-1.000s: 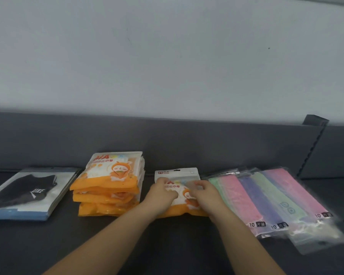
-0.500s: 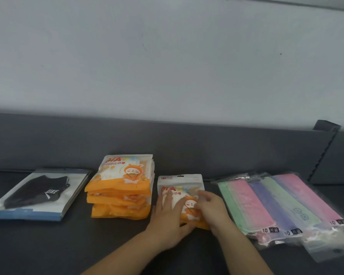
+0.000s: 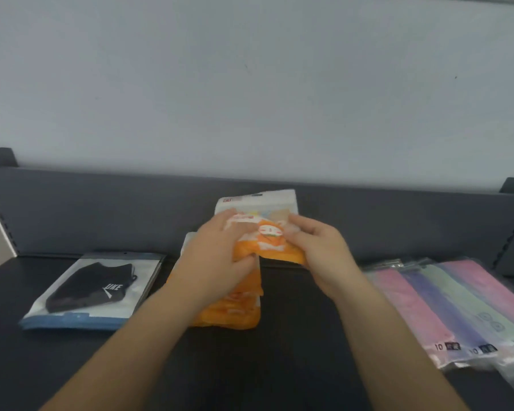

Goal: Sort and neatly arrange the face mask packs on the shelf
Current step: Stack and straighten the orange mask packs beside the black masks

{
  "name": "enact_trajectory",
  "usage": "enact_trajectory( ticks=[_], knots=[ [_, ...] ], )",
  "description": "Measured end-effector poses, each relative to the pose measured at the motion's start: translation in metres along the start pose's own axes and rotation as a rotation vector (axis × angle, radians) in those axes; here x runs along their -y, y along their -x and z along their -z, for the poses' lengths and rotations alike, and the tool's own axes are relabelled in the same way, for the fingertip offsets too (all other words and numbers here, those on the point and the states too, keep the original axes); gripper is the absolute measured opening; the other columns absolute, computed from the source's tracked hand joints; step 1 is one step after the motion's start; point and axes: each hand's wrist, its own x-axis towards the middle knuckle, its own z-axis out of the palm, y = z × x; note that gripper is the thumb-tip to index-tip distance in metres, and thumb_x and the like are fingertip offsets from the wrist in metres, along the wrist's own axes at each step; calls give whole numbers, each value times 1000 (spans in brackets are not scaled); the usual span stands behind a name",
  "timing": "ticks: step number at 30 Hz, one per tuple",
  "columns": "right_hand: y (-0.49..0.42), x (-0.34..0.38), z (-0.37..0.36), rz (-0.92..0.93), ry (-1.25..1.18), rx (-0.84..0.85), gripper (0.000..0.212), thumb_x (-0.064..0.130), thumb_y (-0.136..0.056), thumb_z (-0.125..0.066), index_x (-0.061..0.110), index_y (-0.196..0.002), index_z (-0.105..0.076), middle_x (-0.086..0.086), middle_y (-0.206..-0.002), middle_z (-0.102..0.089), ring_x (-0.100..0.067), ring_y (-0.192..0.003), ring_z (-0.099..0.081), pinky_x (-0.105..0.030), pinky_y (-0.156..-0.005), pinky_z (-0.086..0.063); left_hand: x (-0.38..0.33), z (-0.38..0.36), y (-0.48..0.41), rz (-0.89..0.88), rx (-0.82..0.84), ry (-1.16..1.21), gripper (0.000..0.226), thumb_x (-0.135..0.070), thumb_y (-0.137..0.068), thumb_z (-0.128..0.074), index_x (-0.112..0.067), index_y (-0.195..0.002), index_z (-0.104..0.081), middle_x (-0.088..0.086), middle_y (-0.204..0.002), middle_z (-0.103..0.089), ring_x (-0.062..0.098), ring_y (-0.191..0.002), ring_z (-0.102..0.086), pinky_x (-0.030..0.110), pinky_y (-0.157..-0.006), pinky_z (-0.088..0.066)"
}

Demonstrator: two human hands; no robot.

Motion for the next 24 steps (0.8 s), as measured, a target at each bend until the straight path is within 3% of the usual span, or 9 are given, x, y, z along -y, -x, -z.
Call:
enact_trajectory(
  ticks=[2,5,8,13,16,18,20,22,24],
  knots=[
    [-7,-17,-23,-33,159,50,49,18,-95,-65,14,-142,-53,-1,-123,-68,-12,-101,-68,-29,-82,-57,23,1,0,51,36,-8,50,-35,-89,-61,-44,-138,-50,-10,-155,-32,18,-135,-41,38,-107,-41],
    [-8,-30,-48,-52,361,87,50,26,-99,-57,21,-147,-45,2,-137,-57,-9,-107,-62,-20,-74,-53,51,-8,3,80,163,-114,54,-35,-93,-54,-45,-145,-40,-8,-159,-28,17,-140,-37,36,-108,-41],
    [-6,-33,-61,-76,428,83,50,32,-102,-51,30,-150,-40,1,-145,-48,-8,-101,-60,-23,-74,-56,68,-11,5,84,182,-152,57,-42,-95,-49,-46,-149,-31,-9,-163,-21,17,-147,-26,40,-114,-35],
    [-7,-32,-69,-28,466,76,49,34,-101,-52,33,-149,-42,3,-145,-47,-4,-91,-58,-28,-82,-57,77,-5,11,44,132,-175,56,-43,-95,-48,-45,-148,-33,-12,-162,-24,16,-144,-29,41,-115,-34],
    [-11,-32,-72,-29,493,68,48,37,-100,-52,34,-147,-44,3,-151,-43,-11,-114,-56,-34,-93,-55,82,-2,13,43,151,-122,61,-56,-91,-52,-45,-148,-33,-14,-162,-21,14,-145,-27,40,-116,-32],
    [-12,-35,-72,-72,500,59,48,39,-100,-53,34,-147,-43,1,-152,-42,-19,-123,-54,-39,-95,-56,91,-1,14,71,203,-56,77,-73,-81,-53,-46,-149,-30,-15,-163,-16,14,-147,-22,41,-117,-30],
    [-10,-37,-71,-116,474,54,49,39,-100,-53,32,-148,-42,0,-150,-45,-19,-120,-57,-38,-91,-58,99,3,16,118,213,119,97,-89,-63,-48,-46,-149,-30,-17,-162,-14,12,-144,-24,41,-114,-34],
    [-7,-38,-69,-132,452,46,51,40,-100,-54,31,-149,-41,0,-148,-47,-19,-118,-59,-37,-88,-59,105,5,16,194,172,334,95,-80,-64,-56,-46,-148,-30,-16,-160,-18,7,-132,-32,34,-104,-42],
    [-7,-39,-69,-136,422,33,52,40,-99,-55,30,-149,-41,0,-145,-50,-18,-117,-60,-38,-89,-59,106,7,12,298,164,556,79,-61,-81,-59,-41,-151,-26,-10,-155,-30,3,-116,-44,26,-88,-48]
  ],
)
